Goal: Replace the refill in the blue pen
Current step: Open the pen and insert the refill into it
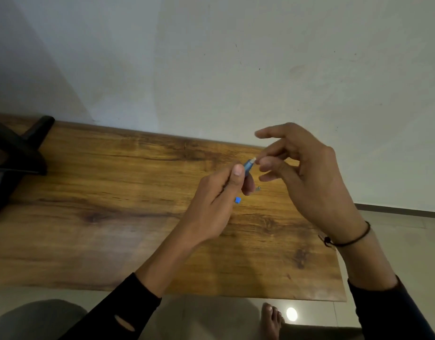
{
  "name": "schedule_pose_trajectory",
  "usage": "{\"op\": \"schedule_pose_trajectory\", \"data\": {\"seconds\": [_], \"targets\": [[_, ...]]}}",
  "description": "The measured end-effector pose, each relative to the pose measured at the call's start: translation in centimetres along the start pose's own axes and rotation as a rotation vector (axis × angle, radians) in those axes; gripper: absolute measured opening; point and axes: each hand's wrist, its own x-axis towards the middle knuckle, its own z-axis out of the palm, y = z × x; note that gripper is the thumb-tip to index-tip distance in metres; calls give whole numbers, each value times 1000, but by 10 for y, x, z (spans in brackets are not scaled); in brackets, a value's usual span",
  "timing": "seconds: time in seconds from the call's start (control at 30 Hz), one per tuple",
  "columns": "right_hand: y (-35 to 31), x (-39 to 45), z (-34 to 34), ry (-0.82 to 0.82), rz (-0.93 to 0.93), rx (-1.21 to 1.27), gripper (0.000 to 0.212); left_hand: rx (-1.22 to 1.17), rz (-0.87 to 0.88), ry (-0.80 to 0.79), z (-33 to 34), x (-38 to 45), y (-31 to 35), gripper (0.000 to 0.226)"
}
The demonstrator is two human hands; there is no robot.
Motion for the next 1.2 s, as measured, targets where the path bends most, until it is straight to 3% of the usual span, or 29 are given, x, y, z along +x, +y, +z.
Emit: {"op": "schedule_pose_trajectory", "data": {"seconds": [0.07, 0.2, 0.47, 0.57, 0.67, 0.8, 0.97, 1.2], "targets": [[29, -1, 1, 25, 123, -88, 26, -40, -12, 6, -1, 1, -1, 50], [74, -13, 23, -228, 250, -556, 33, -92, 3, 6, -3, 3, -1, 50], [92, -13, 49, -294, 199, -636, 13, -106, 8, 0, -6, 1, -1, 50], [90, -9, 44, -206, 195, -490, 21, -96, 9, 8, -8, 1, -1, 50], [69, 2, 25, -44, 212, -136, 17, -92, 11, 9, -7, 1, -1, 49], [29, 12, 2, 33, 44, 222, 8, -70, -9, 9, -4, 1, -2, 49], [6, 9, -5, -26, -85, 253, 10, -41, -6, 6, -1, 1, -3, 50], [-1, 6, -6, -81, -77, 222, 25, -42, 7, -9, 3, 0, -2, 48]]}}
